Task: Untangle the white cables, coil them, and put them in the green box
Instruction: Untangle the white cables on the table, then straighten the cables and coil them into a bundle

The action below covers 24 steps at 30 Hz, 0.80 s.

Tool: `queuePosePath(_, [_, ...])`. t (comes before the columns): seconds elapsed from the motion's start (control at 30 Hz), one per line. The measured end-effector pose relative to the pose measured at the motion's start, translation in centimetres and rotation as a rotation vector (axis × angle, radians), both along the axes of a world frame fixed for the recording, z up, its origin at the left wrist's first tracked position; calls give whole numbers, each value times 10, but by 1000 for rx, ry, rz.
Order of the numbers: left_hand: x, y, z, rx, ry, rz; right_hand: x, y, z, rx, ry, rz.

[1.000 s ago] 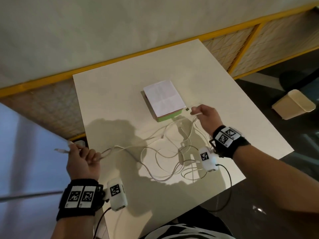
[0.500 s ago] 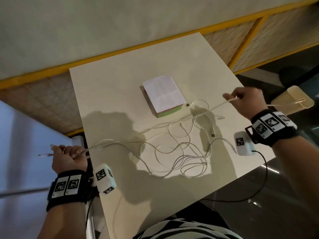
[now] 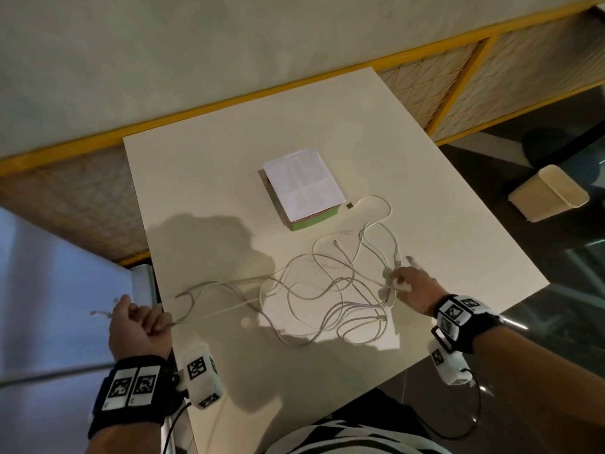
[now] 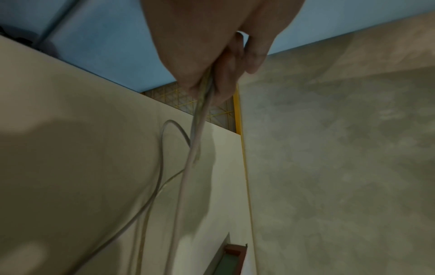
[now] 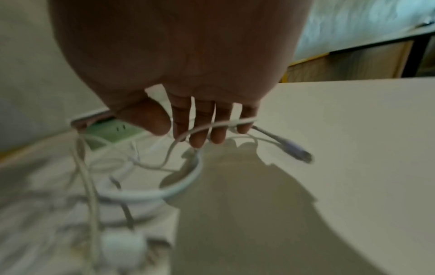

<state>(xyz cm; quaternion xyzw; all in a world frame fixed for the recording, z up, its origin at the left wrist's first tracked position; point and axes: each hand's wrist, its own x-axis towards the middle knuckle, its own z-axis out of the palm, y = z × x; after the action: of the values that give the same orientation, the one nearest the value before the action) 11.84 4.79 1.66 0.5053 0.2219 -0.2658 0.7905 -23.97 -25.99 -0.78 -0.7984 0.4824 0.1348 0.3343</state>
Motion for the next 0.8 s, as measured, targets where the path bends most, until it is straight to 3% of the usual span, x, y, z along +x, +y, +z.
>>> queuePosePath(0.1, [0,-1,2,45,17,-42,38,-11,9,-10,-118,-168])
queuePosePath(0.17, [0,0,3,58,36,-71,72,-15,9,-75,-73,-180])
queuePosePath(0.37, [-2,1,17,108,110,-246,126,4,-4,-24,221,180])
queuePosePath(0.47, [-9,0,30,117,71,-331,129,6,-8,-35,230,204])
queuePosePath(0.53, [-13,-1,38,112,25,-361,129,2,-6,22,165,47])
queuePosePath(0.7, [-10,-3,47,90,-9,-358,108,-13,-6,376,-283,-494])
queuePosePath(0.8, [-9,-3,42,107,-9,-369,99,-11,-1,481,-471,-678])
